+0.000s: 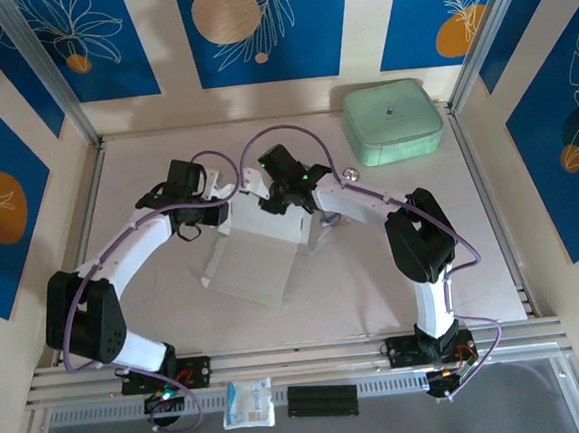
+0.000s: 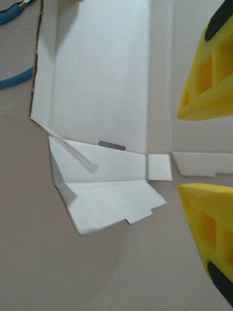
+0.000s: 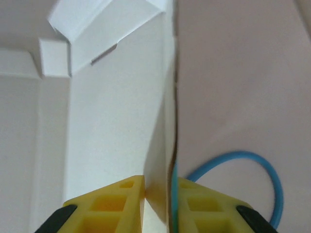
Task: Fold the paper box
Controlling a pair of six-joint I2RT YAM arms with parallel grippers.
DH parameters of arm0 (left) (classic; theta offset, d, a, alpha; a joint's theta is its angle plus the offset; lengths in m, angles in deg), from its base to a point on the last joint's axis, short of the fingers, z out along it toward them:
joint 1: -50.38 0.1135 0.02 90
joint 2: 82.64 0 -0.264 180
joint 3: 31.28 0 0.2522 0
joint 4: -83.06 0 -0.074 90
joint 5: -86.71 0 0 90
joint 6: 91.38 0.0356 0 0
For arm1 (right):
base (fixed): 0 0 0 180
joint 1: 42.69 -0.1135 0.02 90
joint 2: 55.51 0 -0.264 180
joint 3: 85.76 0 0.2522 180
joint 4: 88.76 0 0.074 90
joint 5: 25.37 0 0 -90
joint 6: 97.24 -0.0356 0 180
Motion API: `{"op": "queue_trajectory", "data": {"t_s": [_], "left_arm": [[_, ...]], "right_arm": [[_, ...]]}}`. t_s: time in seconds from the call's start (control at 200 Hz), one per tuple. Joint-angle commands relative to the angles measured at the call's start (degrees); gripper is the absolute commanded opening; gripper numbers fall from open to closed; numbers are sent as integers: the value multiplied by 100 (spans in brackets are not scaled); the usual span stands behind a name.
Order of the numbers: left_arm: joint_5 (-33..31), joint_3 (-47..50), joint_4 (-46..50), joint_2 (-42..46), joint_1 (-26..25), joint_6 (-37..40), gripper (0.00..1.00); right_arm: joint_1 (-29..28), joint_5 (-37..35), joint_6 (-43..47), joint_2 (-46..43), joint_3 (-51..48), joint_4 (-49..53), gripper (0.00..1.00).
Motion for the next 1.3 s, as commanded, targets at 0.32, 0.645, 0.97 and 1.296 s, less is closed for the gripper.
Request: {"op": "queue_trajectory", "data": {"t_s": [0.32,0.645,0.97,1.296], "left_arm": [[948,-406,756,393,1081,-614,50],[1121,-485,953,30,1079,-503,53],[953,-399,606,595,1085,1045,65],[2232,-708,1037,-91,1083,2761,72]], "right_arm": [[-199,-274,663,-255,-349,-416,15],[-225,-260,1097,-399,-295,-272,12],[-110,229,1111,-399,-238,18,12],[-98,495,1385,-441,-296,149,11]]}}
